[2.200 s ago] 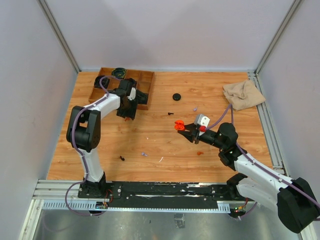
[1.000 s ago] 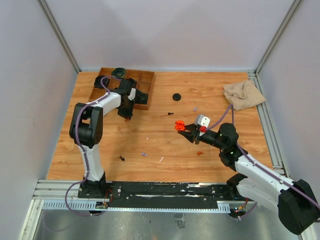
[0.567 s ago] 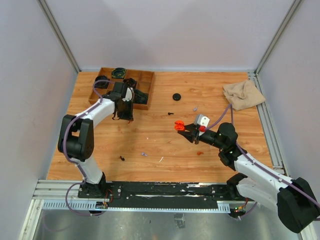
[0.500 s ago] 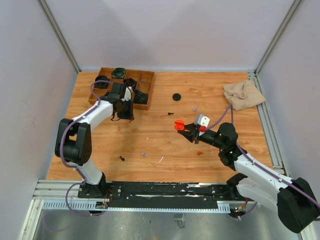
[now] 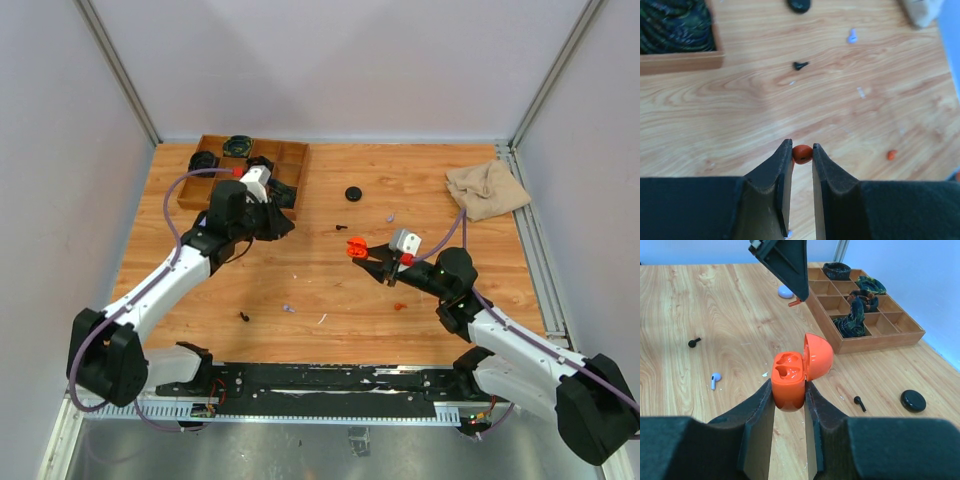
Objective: Insert the wireless bluetooth earbuds into the charging case
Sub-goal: Pick up the earbud from the center of the board, then place the earbud in the charging case.
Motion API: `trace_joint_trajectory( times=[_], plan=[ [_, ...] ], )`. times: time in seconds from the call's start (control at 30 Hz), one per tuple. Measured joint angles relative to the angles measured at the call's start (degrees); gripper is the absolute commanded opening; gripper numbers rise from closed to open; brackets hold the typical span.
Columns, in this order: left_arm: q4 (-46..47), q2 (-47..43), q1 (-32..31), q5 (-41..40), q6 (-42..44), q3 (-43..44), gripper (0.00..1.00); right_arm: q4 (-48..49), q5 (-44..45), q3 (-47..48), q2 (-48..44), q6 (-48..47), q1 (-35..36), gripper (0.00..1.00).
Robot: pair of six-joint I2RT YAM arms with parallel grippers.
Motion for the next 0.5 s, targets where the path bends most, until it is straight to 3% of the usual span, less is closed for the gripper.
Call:
trace_joint_trajectory(
  times=[0.13, 0.5],
  plan=[
    [6.9, -6.8, -1.7, 2.2, -3.3, -4.2, 0.19, 2.0, 0.1, 0.0, 0.7, 1.0, 0.3, 0.01],
    [22.7, -13.8, -6.6, 6.3, -10.7, -10.6, 0.19, 7.9, 1.7, 0.0, 3.6, 5.1, 0.7, 0.01]
  ],
)
